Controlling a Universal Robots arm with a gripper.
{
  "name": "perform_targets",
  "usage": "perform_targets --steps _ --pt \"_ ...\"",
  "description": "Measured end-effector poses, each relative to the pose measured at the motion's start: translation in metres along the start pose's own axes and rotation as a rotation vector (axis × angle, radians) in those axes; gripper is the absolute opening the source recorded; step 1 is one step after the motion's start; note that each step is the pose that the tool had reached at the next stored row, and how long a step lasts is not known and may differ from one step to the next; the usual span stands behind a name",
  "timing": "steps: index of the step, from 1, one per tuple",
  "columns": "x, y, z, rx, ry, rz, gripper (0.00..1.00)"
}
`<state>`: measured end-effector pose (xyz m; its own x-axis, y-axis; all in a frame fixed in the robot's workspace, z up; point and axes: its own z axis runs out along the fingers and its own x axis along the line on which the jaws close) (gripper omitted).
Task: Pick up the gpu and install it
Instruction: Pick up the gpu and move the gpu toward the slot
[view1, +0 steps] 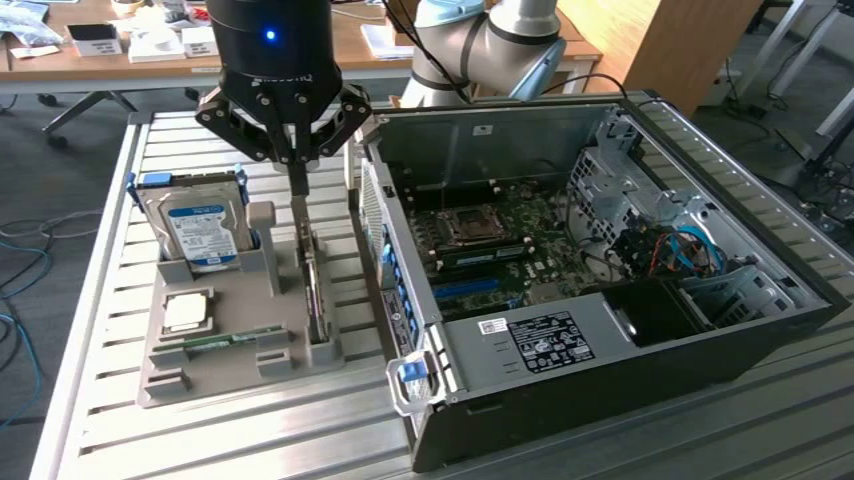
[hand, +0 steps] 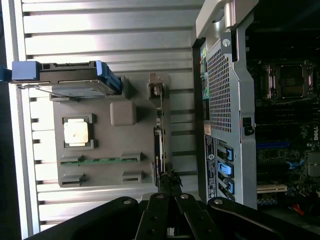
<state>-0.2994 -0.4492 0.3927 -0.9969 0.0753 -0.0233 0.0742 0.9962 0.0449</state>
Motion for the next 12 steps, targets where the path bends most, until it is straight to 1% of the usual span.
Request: perform_targets --steps 1,2,3,5,7,8,12 --pt "0.0 0.0 0.0 0.0 0.0 0.0 0.12" --pt "0.0 0.0 0.0 0.0 0.0001 0.0 0.17" --pt "0.0 0.0 0.0 0.0 0.0 0.0 0.17" --pt "0.0 0.0 0.0 0.0 0.0 0.0 0.29" --pt "0.0 0.0 0.0 0.0 0.0001 0.0 0.29" --pt "0.0 0.0 0.0 0.0 0.0 0.0 0.36" --pt "0.0 0.0 0.0 0.0 0.0 0.0 0.36"
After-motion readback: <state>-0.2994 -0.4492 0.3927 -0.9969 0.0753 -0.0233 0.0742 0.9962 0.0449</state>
